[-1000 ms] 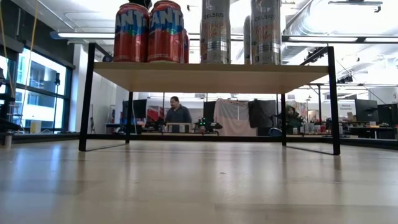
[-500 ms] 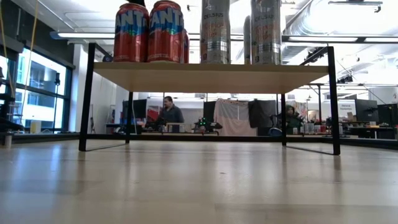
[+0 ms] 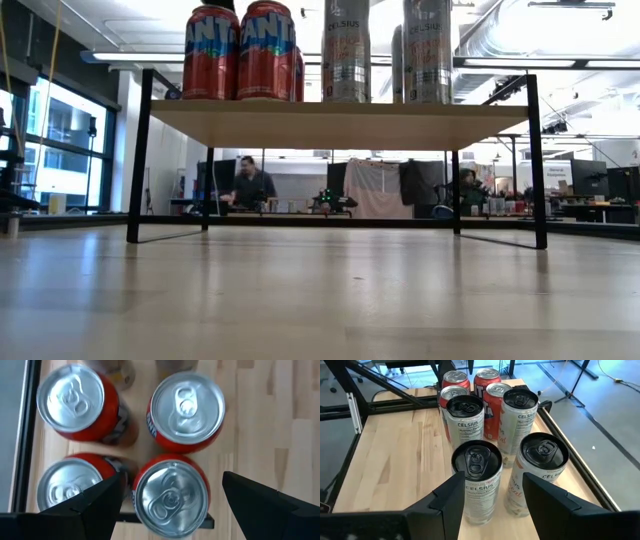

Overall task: Place canned beverage on shelf
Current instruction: Adjust the soda cans on the shelf

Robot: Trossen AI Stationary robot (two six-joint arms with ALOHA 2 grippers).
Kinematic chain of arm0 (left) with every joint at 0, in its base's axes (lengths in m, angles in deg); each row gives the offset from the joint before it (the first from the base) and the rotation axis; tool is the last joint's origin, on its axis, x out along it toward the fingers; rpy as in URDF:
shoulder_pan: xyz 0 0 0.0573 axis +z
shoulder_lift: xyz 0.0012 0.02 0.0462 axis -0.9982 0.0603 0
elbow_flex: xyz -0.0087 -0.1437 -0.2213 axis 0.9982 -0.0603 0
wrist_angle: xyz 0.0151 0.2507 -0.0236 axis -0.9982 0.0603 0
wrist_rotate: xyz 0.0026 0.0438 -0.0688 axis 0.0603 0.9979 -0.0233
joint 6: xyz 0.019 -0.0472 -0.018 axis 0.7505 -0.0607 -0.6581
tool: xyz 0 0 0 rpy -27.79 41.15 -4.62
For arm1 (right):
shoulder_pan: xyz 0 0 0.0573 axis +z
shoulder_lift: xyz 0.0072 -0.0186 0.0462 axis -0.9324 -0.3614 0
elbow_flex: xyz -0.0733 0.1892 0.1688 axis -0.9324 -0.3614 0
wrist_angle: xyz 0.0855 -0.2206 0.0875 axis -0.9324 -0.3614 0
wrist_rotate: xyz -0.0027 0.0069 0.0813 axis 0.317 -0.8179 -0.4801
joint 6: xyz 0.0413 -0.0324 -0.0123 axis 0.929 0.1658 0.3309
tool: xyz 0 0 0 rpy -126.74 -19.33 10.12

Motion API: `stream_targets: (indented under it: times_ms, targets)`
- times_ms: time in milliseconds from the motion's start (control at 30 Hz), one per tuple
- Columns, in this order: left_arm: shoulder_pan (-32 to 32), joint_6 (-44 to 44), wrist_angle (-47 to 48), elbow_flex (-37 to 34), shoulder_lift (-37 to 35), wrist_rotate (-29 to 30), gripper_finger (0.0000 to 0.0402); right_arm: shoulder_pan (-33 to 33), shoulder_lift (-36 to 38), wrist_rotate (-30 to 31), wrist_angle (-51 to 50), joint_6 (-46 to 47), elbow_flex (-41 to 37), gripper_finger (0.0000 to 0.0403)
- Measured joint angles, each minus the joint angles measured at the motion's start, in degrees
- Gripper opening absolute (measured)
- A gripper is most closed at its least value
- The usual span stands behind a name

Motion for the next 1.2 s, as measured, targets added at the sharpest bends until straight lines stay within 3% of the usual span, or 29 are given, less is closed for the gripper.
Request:
stream_targets:
  times_ms: [233,1200]
  targets:
    - [0.44,-3.16,2.85,0.00,0.28,0.09,0.0326,0.00,-0.02,0.00,-0.02,1.72,0.02,0.0184]
    - [-0.76,-1.14,3.72,2.36,-0.03,-1.07,0.0326,-0.01,-0.02,-0.02,-0.02,1.61,0.02,0.0184]
